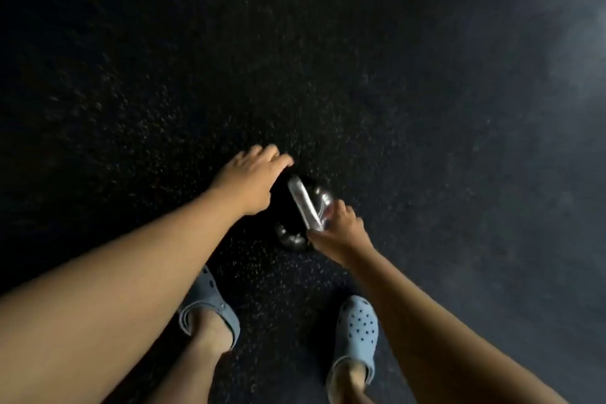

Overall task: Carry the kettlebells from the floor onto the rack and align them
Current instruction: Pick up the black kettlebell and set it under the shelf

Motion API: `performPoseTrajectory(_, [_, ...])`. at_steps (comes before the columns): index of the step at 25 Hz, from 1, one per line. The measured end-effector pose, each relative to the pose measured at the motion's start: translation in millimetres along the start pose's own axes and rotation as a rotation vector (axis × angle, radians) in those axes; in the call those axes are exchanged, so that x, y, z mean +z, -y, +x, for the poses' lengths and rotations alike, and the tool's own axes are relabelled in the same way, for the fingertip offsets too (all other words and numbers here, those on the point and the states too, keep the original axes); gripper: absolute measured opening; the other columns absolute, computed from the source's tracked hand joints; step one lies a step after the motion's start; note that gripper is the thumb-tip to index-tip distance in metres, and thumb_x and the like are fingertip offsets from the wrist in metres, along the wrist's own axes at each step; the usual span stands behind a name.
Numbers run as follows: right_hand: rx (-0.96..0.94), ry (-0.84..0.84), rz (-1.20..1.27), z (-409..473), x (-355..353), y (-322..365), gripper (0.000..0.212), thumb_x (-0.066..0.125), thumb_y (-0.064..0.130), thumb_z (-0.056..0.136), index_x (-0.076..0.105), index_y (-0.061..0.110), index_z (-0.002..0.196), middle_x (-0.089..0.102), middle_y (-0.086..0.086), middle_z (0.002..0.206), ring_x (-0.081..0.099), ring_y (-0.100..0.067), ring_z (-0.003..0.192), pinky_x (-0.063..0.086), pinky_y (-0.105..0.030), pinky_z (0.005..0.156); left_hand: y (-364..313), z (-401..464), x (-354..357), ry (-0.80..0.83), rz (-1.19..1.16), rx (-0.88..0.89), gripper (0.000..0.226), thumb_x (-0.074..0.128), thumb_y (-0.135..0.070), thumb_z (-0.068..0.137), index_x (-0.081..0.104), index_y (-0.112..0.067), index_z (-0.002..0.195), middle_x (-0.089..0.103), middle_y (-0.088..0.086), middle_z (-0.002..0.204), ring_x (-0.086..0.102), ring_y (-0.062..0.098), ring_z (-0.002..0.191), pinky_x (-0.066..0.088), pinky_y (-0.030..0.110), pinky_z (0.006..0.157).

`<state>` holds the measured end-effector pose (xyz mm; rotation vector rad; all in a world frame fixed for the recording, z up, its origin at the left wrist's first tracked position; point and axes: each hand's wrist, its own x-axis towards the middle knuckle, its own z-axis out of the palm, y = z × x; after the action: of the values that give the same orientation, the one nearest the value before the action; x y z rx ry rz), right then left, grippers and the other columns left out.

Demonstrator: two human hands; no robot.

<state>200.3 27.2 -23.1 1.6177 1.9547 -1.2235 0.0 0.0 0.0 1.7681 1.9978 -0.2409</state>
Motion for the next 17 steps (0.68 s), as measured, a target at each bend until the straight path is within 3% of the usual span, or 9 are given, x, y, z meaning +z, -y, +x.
performPoseTrajectory(2, [0.059,0.033,-0.099,27,25,-4,0.073,0.064,0.047,0.075,0.040,0.012,0.134,0.050,-0.012,0.128,0.046,-0.036,0.120,0.042,-0.046,0.100,0,33,30,0.093,0.058,0.117,0.071,0.060,-0.006,0.079,0.036,-0.033,0.141,0.036,0.002,0.140,0.039,0.027,0.126,0.041,0.043,0.102])
performPoseTrajectory(3, [0.082,0.038,-0.135,36,32,-7,0.071,0.063,0.048,0.078,0.042,0.010,0.134,0.052,-0.013,0.125,0.049,-0.035,0.116,0.045,-0.043,0.095,-2,46,42,0.121,0.083,0.175,0.064,0.063,-0.011,0.081,0.040,-0.031,0.138,0.036,0.004,0.142,0.039,0.028,0.127,0.042,0.044,0.101])
performPoseTrajectory(6, [0.123,0.104,-0.127,47,36,-6,0.048,0.063,0.042,0.083,0.058,0.008,0.117,0.058,-0.009,0.096,0.056,-0.026,0.081,0.042,-0.029,0.059,-5,72,59,0.116,0.085,0.295,0.034,0.069,-0.022,0.083,0.054,-0.022,0.113,0.048,0.004,0.128,0.042,0.026,0.125,0.043,0.040,0.094])
performPoseTrajectory(8, [0.086,0.133,-0.138,46,30,-4,0.041,0.065,0.040,0.084,0.061,0.008,0.108,0.058,-0.007,0.090,0.054,-0.022,0.074,0.035,-0.027,0.048,-2,77,59,0.169,-0.005,0.317,0.022,0.070,-0.025,0.083,0.054,-0.022,0.097,0.053,0.002,0.115,0.047,0.025,0.124,0.045,0.040,0.087])
performPoseTrajectory(11, [0.013,0.119,-0.169,36,12,11,0.028,0.067,0.037,0.082,0.062,0.014,0.096,0.059,-0.006,0.088,0.055,-0.020,0.072,0.035,-0.024,0.047,19,63,55,0.261,-0.179,0.260,0.027,0.071,-0.022,0.081,0.046,-0.027,0.074,0.054,-0.005,0.092,0.060,0.024,0.092,0.052,0.043,0.074])
performPoseTrajectory(13, [-0.084,0.130,-0.245,32,-6,30,0.023,0.068,0.037,0.080,0.062,0.018,0.092,0.058,-0.003,0.085,0.056,-0.020,0.074,0.035,-0.025,0.048,37,40,49,0.284,-0.330,0.176,0.025,0.073,-0.022,0.076,0.049,-0.024,0.071,0.057,-0.007,0.080,0.060,0.018,0.074,0.052,0.039,0.066])
performPoseTrajectory(17, [-0.296,0.179,-0.421,25,-53,103,0.027,0.072,0.032,0.074,0.071,0.021,0.098,0.063,0.000,0.081,0.060,-0.017,0.074,0.041,-0.023,0.058,63,-14,5,0.187,-0.632,-0.019,0.014,0.073,-0.025,0.068,0.060,-0.020,0.064,0.061,-0.005,0.060,0.057,0.009,0.055,0.045,0.028,0.054])
